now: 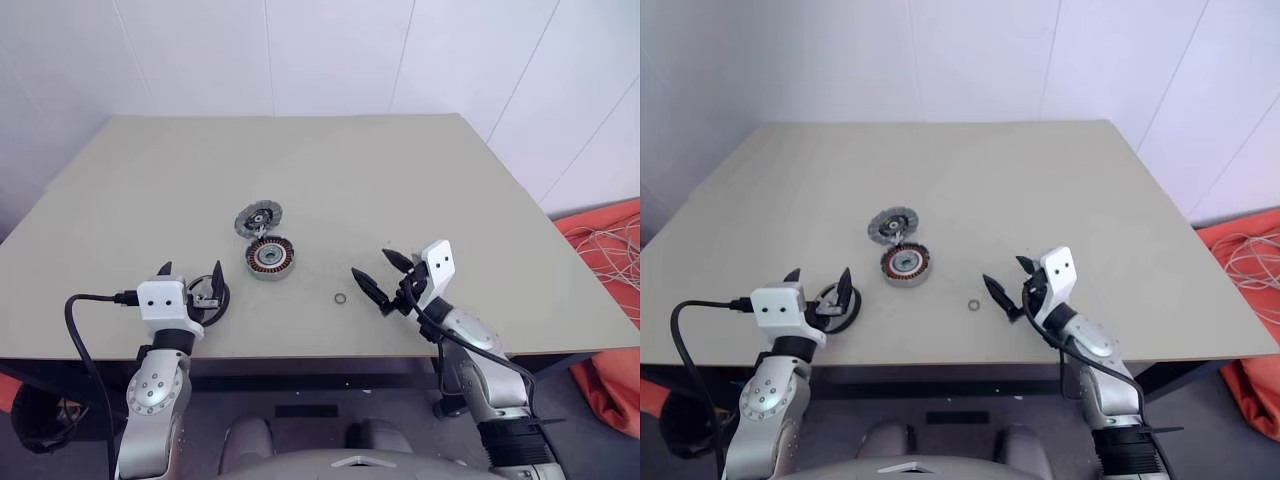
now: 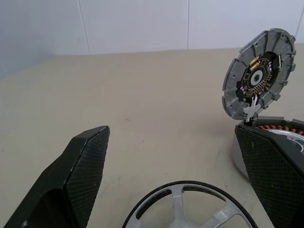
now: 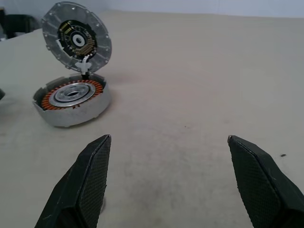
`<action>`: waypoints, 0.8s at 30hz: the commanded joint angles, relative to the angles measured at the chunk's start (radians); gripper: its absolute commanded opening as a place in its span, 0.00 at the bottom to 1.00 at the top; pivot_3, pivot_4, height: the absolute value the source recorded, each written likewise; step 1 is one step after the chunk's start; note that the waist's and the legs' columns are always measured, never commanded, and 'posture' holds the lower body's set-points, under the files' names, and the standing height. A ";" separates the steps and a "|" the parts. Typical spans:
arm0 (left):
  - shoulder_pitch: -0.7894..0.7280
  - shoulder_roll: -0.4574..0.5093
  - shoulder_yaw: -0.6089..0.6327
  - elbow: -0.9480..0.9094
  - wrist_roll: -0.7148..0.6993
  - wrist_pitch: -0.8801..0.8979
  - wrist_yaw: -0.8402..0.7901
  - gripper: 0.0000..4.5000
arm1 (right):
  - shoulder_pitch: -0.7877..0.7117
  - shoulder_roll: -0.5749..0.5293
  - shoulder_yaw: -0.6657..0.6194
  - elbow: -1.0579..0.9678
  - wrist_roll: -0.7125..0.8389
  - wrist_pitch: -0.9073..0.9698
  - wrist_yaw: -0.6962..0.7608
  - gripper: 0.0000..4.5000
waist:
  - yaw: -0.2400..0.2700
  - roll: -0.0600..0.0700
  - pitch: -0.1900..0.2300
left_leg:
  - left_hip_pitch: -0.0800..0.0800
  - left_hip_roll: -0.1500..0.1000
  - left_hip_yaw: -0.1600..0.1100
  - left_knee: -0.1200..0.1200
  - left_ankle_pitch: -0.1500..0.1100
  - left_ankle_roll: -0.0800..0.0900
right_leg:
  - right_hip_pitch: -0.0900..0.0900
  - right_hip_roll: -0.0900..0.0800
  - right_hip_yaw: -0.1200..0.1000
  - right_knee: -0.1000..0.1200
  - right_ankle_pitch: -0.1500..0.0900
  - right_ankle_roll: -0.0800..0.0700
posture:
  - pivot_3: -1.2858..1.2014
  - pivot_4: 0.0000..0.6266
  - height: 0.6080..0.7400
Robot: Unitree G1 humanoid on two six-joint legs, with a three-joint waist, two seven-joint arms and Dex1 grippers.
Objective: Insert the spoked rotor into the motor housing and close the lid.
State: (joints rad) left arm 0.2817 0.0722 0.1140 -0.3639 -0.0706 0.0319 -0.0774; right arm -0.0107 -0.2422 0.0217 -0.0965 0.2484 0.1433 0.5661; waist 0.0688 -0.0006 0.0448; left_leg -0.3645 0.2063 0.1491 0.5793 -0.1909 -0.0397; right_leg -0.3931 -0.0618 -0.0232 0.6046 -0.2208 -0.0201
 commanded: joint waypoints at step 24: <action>0.008 -0.007 -0.006 -0.043 0.003 0.010 0.013 1.00 | -0.067 -0.115 0.081 -0.088 -0.082 0.135 -0.008 0.99 | 0.000 0.000 0.000 | 0.000 0.000 0.000 0.000 0.000 0.000 | 0.000 0.000 0.000 0.000 0.000 0.000 | 0.52 0.00 1.00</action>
State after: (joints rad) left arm 0.2889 0.0656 0.1103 -0.3647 -0.0703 0.0454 -0.0699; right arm -0.0580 -0.3443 0.0868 -0.1583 0.1683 0.2652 0.5333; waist 0.0685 -0.0006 0.0448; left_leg -0.3641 0.2062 0.1491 0.5794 -0.1909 -0.0397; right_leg -0.3930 -0.0616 -0.0232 0.6046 -0.2208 -0.0201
